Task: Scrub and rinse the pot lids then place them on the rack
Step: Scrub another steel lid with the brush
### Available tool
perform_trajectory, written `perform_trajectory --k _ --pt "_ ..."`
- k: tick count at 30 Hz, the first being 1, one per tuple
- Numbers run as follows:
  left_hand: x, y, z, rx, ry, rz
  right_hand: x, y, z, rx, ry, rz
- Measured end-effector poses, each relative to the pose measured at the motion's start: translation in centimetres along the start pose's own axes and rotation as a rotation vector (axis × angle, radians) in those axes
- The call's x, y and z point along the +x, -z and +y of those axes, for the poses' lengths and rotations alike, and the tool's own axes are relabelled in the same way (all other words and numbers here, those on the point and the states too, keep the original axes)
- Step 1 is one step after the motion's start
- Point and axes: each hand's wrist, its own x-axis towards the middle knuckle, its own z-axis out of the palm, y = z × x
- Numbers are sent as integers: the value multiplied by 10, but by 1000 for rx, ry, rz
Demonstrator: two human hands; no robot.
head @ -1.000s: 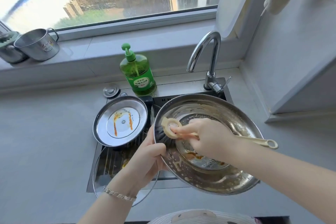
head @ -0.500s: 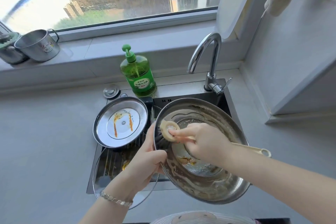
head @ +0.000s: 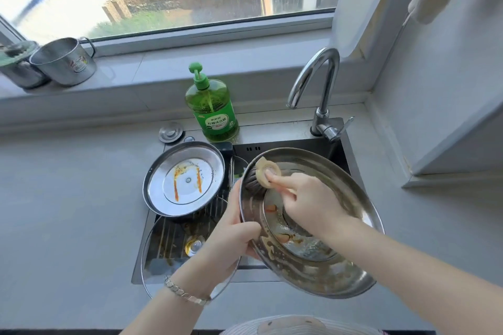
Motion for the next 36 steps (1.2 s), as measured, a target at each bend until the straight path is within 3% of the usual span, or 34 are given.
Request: perform_trajectory --k 2,7,12,17,22,25,28,31,34,36 --pt "-1 5 2 -9 -19 15 -3 3 0 -6 56 2" --pt "-5 5 -3 17 -5 5 14 13 28 -167 -162 39" --pt "-5 5 -2 -15 -2 16 -6 -4 0 -73 41 -38" --pt "-9 2 -1 -59 -20 -12 11 10 37 -150 -198 19" --pt "-2 2 -4 -28 -7 17 -4 -7 0 -39 41 17" --pt "-4 5 0 -46 -2 9 8 5 31 -114 -100 48" --pt "-4 11 0 -61 33 63 3 21 70 -295 -269 -86" --pt "-1 22 -5 -150 70 173 -14 31 87 -24 -389 -150" --pt "2 33 -6 -280 81 219 -26 42 93 339 -451 85" --pt "5 35 -6 -324 68 249 -28 40 95 473 -607 206"
